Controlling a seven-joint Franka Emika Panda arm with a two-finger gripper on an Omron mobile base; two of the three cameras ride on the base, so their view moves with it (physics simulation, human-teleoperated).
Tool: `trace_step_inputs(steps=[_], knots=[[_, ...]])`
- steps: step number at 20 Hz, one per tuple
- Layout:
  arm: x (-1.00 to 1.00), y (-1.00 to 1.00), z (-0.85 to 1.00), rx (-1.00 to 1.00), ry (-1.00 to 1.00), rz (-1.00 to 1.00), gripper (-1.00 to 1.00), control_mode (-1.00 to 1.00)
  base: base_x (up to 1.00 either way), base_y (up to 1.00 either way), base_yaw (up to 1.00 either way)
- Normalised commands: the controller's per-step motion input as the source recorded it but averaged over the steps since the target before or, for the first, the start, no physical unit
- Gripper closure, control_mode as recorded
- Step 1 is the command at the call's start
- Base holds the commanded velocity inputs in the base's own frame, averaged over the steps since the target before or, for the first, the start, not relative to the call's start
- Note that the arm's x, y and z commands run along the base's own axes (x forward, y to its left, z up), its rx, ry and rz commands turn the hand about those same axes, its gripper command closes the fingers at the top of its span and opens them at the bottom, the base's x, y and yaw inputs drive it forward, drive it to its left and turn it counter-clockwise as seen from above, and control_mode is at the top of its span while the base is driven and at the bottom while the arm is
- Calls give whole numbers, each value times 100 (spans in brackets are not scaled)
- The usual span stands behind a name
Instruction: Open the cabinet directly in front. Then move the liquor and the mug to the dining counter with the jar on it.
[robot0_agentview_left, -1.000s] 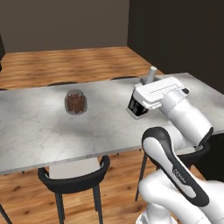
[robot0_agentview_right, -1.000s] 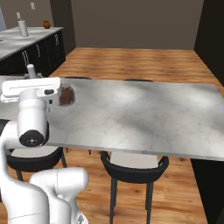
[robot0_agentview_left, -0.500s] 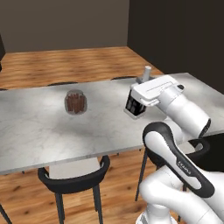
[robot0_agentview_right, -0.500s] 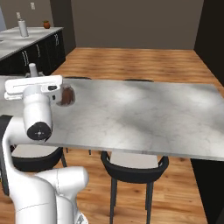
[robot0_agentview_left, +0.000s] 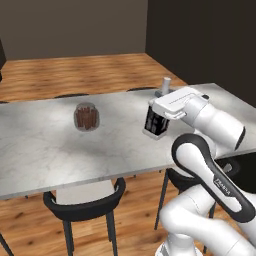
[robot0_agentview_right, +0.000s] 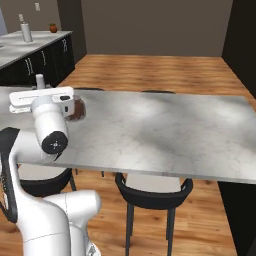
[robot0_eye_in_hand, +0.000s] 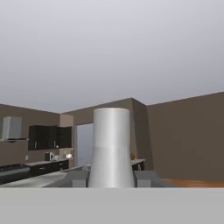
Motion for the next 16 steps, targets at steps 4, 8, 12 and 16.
trace_step_inputs(steps=[4, 8, 12, 16], knots=[[5, 0, -22, 0, 5, -4, 100, -100, 0, 0, 0], [13, 0, -38, 0, 8, -4, 100, -100, 0, 0, 0], [34, 0, -30, -4, 3, -11, 100, -100, 0, 0, 0], [76, 0, -11, -1, 14, -14, 100, -100, 0, 0, 0]])
